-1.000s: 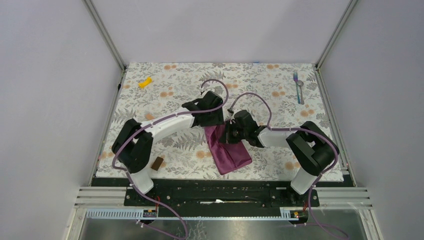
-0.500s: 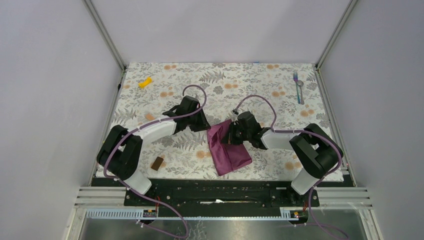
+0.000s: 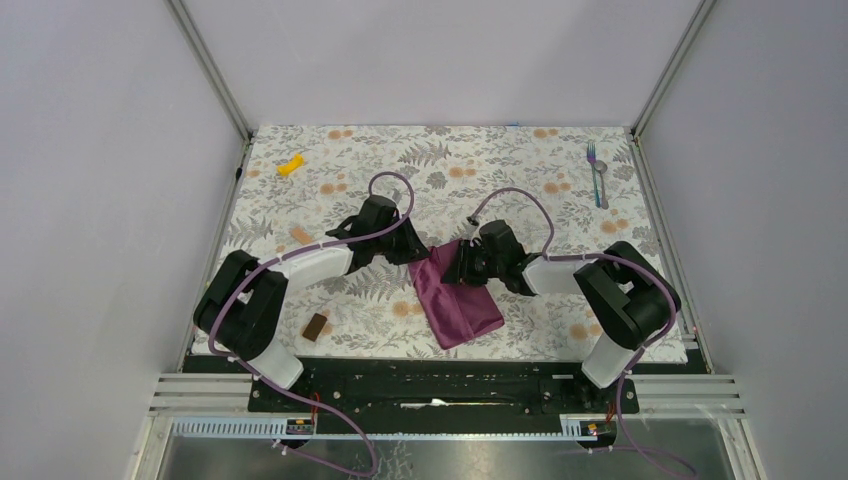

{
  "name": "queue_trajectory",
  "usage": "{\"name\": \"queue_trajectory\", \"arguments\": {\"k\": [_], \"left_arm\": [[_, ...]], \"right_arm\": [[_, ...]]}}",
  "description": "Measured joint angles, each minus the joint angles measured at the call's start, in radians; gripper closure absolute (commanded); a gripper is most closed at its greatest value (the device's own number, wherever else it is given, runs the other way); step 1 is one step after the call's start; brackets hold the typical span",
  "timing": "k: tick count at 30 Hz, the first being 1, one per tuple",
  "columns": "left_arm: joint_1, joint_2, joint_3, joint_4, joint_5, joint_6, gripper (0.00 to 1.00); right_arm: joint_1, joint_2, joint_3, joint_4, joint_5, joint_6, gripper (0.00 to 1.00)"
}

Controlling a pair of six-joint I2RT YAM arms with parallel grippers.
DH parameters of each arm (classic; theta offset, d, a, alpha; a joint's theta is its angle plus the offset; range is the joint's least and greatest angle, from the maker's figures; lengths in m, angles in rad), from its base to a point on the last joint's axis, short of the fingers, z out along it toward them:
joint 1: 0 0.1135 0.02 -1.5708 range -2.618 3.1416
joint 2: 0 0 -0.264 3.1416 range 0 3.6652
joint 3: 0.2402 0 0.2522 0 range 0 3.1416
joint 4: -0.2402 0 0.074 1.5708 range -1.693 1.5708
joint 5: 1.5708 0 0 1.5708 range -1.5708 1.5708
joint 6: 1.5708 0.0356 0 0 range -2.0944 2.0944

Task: Fold the napkin into a case and place the utensils inside
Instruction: Smooth out the 2/3-rectangle-folded napkin at the center of the board.

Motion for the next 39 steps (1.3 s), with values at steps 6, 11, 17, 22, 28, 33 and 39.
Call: {"name": "queue_trajectory", "arguments": {"k": [6,11,17,22,28,33,39], "left_arm": [[0.000,0.000,0.000,0.011,0.010,-0.003,0.75],[0.000,0.000,0.000,0.012,0.013,-0.002,0.77],[0.000,0.006,0.000,0.013,0.024,0.001,0.80],[0.006,0.044,0.004,0.017,0.047,0.002,0.83],[0.014,0.127,0.027,0.037,0.074,0.009,0.85],[0.018,0.155,0.029,0.053,0.085,0.017,0.86],[0.036,0.185,0.041,0.079,0.097,0.027,0.86]], "right_arm": [[0.000,0.024,0.022,0.010,-0.023,-0.052,0.62],[0.000,0.063,0.049,0.016,-0.041,-0.064,0.86],[0.000,0.090,0.059,0.027,-0.061,-0.047,1.00],[0.000,0.098,0.059,0.036,-0.064,-0.027,1.00],[0.000,0.098,0.059,0.036,-0.063,-0.023,1.00],[0.000,0.098,0.059,0.035,-0.061,-0.023,1.00],[0.000,0.098,0.059,0.035,-0.057,-0.023,1.00]]}}
